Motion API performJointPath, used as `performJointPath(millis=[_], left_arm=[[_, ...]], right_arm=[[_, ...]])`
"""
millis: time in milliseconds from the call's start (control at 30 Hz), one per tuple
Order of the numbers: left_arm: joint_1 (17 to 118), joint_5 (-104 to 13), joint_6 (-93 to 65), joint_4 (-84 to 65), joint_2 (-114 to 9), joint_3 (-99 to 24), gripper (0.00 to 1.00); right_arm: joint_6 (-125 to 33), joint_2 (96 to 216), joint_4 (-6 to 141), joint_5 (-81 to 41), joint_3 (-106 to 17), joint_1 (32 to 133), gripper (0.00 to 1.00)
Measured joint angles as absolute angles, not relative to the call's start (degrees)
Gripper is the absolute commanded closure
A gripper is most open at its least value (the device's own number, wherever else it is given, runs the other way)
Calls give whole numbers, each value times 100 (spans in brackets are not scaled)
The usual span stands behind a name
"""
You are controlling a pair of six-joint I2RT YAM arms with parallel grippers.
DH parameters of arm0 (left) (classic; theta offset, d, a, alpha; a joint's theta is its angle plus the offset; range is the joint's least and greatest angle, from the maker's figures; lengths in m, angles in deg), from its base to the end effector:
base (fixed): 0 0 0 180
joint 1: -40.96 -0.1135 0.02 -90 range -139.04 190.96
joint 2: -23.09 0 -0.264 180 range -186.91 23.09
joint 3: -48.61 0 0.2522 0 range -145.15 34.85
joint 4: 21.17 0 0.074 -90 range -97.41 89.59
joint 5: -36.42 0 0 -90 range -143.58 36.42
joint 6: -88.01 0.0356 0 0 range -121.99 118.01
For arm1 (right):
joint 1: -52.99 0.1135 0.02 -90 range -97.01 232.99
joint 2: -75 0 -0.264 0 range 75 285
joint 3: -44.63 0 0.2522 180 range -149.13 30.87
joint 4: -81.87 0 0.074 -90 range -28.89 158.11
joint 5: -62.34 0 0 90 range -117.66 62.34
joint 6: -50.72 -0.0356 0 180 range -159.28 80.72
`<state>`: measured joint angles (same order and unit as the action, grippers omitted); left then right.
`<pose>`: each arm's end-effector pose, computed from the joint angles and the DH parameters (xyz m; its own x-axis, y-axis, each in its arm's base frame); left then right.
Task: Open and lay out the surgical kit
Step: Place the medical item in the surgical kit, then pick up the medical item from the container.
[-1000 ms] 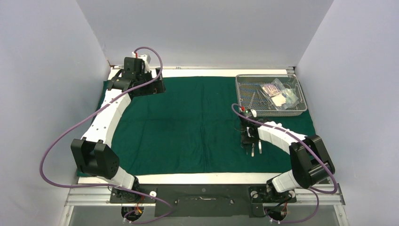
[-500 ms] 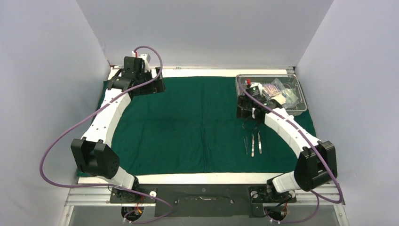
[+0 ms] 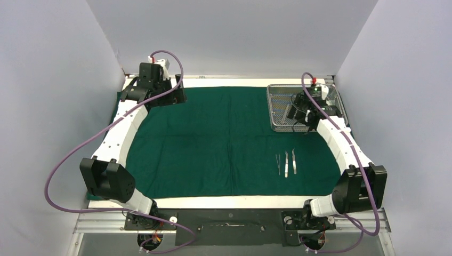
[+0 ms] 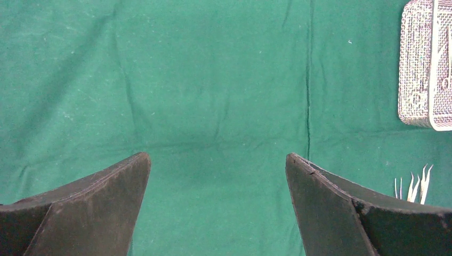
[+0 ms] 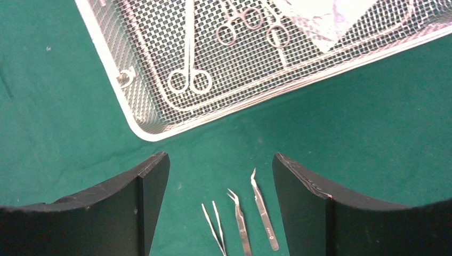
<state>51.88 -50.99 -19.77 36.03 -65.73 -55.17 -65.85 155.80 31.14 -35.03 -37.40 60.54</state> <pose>0.3329 -0.0659 0.3689 -0.6964 -0.1763 -0.6957 0.0099 0.9669 -0.2550 0.2989 0.0350 0.2964 -0.6955 0.3553 -0.6245 0.2945 0.9338 0.2033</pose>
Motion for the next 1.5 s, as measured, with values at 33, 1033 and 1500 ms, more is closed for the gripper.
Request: performJointPath(millis=[33,1033,1500], left_arm=[[5188,-5129,-1974,3605,-6568,-5517,4],[4954,-5634,-1926,3607,-6343,-5517,4],[4921,-5612,-1929,3596,-6555,-5699,4]], right_arm=[[-6604,15584,3108,-3464,-3742,5955,32],[-6668,19300,3237,-3381,-6367,5632,48],[-6392,19857,2515,-3276,-7003,5741,48]])
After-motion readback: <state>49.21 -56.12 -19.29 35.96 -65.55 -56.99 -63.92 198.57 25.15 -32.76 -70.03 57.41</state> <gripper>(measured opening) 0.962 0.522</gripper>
